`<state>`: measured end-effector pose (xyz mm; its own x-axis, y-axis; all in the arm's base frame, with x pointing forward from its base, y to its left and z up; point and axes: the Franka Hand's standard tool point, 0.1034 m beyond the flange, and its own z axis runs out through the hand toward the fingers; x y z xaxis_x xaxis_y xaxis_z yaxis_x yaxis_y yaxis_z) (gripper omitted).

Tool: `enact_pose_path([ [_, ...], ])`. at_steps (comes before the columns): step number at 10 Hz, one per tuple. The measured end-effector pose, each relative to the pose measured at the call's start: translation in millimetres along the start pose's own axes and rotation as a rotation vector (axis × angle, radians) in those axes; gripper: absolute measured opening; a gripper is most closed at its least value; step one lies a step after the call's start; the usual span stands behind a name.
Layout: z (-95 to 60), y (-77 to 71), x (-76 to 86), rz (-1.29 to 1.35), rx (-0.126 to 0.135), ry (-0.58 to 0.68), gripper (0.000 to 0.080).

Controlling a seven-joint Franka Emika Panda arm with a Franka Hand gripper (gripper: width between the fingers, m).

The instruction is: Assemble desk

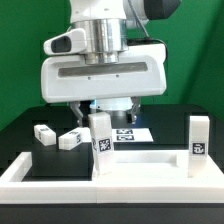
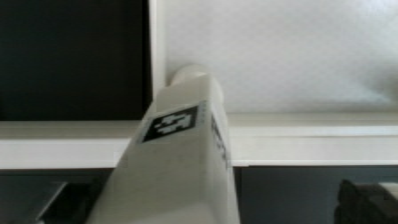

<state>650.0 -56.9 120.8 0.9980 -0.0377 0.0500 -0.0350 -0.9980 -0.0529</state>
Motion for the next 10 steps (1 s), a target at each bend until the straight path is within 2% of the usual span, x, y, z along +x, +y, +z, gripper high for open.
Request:
enact_pose_path([
  [1, 0.1, 2.1, -0.4, 0.011, -0.001, 0.000, 0.0649],
  [2, 0.1, 2.4, -0.4, 0.012, -0.001, 0.000, 0.0504],
  [3, 0.2, 1.8, -0.3, 0.058, 0.000, 0.000, 0.0504],
  [4, 0.2, 1.7, -0.3, 0.146, 0.001, 0.000, 0.0327],
  [5, 0.0, 4.2, -0.4, 0.182, -0.003, 0.001, 0.0327],
  [6, 0.3, 4.5, -0.5, 0.266, -0.003, 0.001, 0.0291],
  [8, 0.4, 4.9, -0.6, 0.374, -0.003, 0.001, 0.0291],
  [10, 1.8, 7.2, 1.7, 0.652, -0.004, 0.035, 0.0291],
])
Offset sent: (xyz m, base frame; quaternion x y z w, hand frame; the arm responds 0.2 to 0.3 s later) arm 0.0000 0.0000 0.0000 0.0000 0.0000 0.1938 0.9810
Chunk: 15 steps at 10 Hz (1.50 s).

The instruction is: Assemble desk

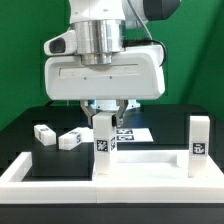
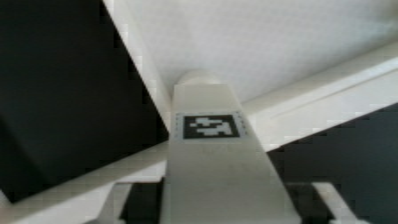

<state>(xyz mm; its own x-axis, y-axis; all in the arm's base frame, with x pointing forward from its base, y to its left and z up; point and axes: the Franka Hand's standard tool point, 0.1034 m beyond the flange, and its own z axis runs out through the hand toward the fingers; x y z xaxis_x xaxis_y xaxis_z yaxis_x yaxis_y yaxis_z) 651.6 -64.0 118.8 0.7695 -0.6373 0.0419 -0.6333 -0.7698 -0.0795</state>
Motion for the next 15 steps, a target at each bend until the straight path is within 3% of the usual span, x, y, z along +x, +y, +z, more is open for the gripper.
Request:
enact_pose_path([
  [3, 0.3, 5.6, 1.9, 0.456, 0.069, 0.021, 0.0294],
  [8, 1.9, 0.9, -2.8, 0.854, 0.052, -0.028, 0.0298],
  [10, 2.3, 1.5, -3.4, 0.780, 0.048, -0.026, 0.0298],
  [11, 2.9, 4.0, -7.7, 0.536, 0.007, -0.029, 0.0362],
  [12, 2.6, 2.3, -8.9, 0.320, 0.010, -0.025, 0.0528],
  [13, 2.1, 3.6, -11.6, 0.183, 0.020, -0.015, 0.0528],
  [14, 2.4, 4.5, -12.1, 0.158, 0.018, -0.017, 0.0627],
  [15, 2.8, 4.7, -11.8, 0.055, 0.018, -0.016, 0.0643],
])
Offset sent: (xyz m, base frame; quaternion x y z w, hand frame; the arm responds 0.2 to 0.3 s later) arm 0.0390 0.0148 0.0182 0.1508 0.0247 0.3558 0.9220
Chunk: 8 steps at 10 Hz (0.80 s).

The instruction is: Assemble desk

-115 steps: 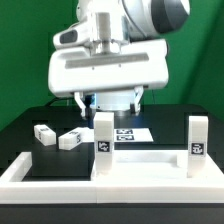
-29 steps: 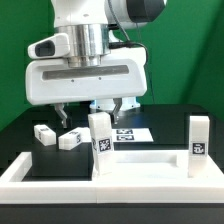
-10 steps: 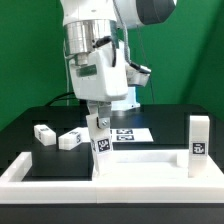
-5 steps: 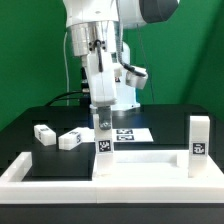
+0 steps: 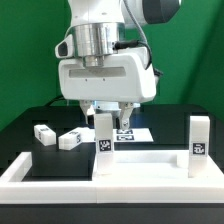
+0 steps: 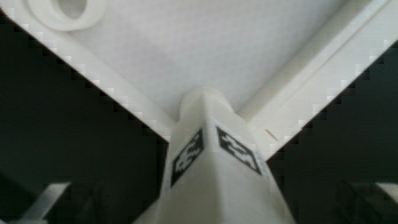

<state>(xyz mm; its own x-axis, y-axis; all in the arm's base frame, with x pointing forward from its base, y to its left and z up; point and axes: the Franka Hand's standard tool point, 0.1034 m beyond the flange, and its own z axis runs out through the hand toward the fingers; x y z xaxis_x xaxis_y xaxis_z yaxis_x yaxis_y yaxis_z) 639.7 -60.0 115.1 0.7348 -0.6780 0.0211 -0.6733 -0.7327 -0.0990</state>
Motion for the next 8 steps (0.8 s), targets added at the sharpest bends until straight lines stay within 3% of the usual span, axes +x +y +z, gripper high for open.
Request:
enact_pose_path([
  [1, -0.2, 0.6, 0.7, -0.116, -0.003, 0.004, 0.0643],
  [3, 2.9, -3.3, 5.5, -0.621, -0.044, 0.041, 0.0648],
  [4, 3.7, -5.7, 4.6, -0.713, -0.045, 0.029, 0.0649],
  [7, 4.3, -5.7, 4.5, -0.640, -0.038, 0.030, 0.0626],
  [8, 4.4, -6.0, 4.2, -0.559, -0.036, 0.031, 0.0444],
])
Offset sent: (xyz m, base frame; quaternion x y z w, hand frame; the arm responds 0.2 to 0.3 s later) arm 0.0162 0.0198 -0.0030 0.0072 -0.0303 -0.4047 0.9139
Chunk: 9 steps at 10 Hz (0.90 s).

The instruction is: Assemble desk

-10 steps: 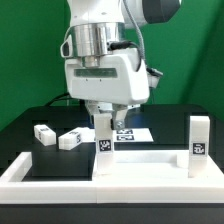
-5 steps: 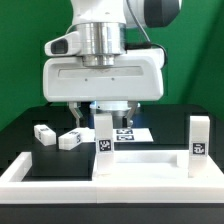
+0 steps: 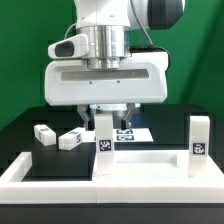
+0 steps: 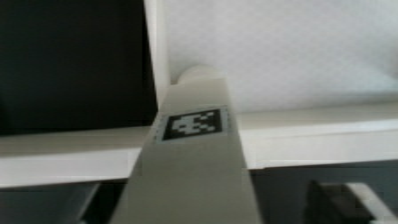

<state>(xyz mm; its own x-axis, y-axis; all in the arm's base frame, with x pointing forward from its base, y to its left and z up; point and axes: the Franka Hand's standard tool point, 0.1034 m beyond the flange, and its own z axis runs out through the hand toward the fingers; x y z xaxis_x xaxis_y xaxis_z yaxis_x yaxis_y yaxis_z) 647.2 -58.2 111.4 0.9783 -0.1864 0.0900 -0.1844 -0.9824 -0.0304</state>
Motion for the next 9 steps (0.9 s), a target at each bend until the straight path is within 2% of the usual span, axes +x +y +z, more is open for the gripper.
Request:
enact_pose_path([
  [1, -0.1, 0.6, 0.2, 0.088, -0.001, 0.001, 0.0289],
  [3, 0.2, 1.2, 0.1, 0.242, -0.001, 0.000, 0.0290],
  [6, 1.5, 2.2, 1.4, 0.697, 0.000, 0.005, 0.0290],
  [8, 1.8, 6.7, 2.1, 1.139, 0.035, -0.013, 0.0290],
  [9, 1.9, 7.4, 0.7, 1.199, 0.048, -0.028, 0.0291],
])
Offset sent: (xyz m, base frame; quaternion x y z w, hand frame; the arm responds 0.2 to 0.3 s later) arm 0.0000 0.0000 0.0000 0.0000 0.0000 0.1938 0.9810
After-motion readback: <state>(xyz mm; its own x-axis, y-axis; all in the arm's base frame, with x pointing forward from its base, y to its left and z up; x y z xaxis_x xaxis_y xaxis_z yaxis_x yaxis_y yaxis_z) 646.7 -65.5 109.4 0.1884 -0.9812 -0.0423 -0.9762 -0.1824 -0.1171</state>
